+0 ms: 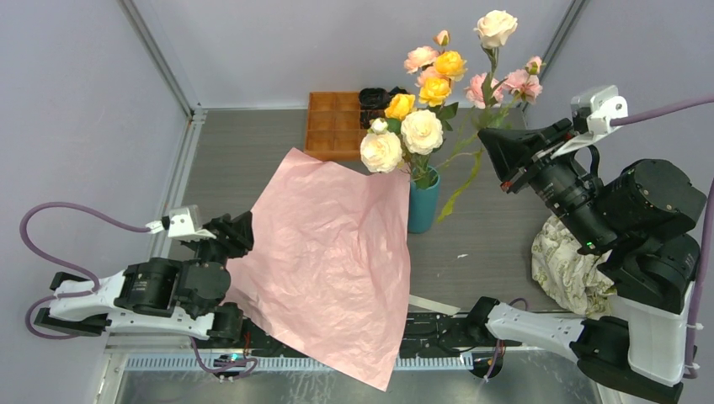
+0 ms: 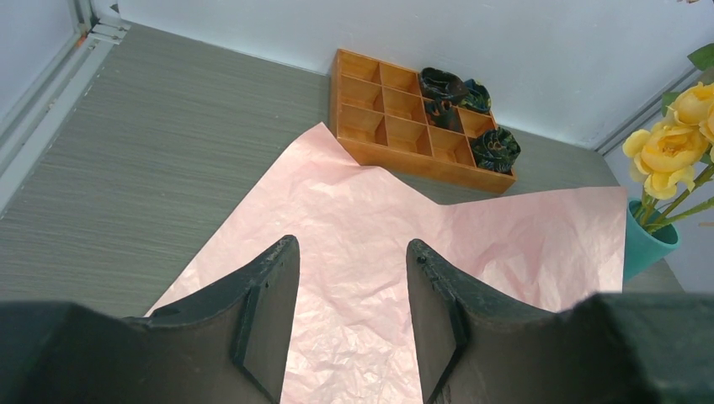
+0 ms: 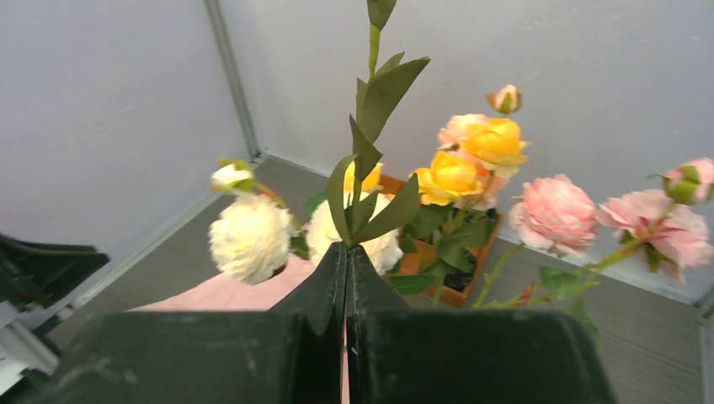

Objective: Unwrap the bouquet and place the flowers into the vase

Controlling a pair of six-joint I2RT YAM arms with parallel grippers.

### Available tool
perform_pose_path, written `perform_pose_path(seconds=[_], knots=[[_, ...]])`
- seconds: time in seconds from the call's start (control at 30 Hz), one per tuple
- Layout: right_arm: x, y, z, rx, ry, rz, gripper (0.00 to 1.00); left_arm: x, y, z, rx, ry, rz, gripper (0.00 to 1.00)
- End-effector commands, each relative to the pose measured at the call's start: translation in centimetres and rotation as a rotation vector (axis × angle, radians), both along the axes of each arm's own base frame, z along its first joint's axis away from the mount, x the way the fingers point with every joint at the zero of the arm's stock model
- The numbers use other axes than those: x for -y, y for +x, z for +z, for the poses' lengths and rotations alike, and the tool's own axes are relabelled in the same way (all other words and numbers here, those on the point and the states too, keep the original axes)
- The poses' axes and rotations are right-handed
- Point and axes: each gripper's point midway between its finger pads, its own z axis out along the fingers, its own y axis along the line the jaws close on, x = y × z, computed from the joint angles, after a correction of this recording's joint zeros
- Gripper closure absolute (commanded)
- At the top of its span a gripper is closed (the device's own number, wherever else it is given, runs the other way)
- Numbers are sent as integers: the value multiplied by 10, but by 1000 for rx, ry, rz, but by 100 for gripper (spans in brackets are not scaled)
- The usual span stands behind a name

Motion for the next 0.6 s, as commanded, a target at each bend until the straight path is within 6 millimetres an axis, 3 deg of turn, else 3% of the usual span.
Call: perform_pose_path(seconds=[0.0,0.13,0.33,0.57], knots=[[-19,-36,18,25,72,222,99,-10,3,18,46,-85,88,49],[-30,-49,11,-7,58,318,99,-12,3,19,46,-92,89,49],[-17,-41,-11,-87,25,232,99,-12,3,19,47,-93,91,49],[-21,-74,-8,-81,53,384,99,-11,3,21,51,-88,98,49]])
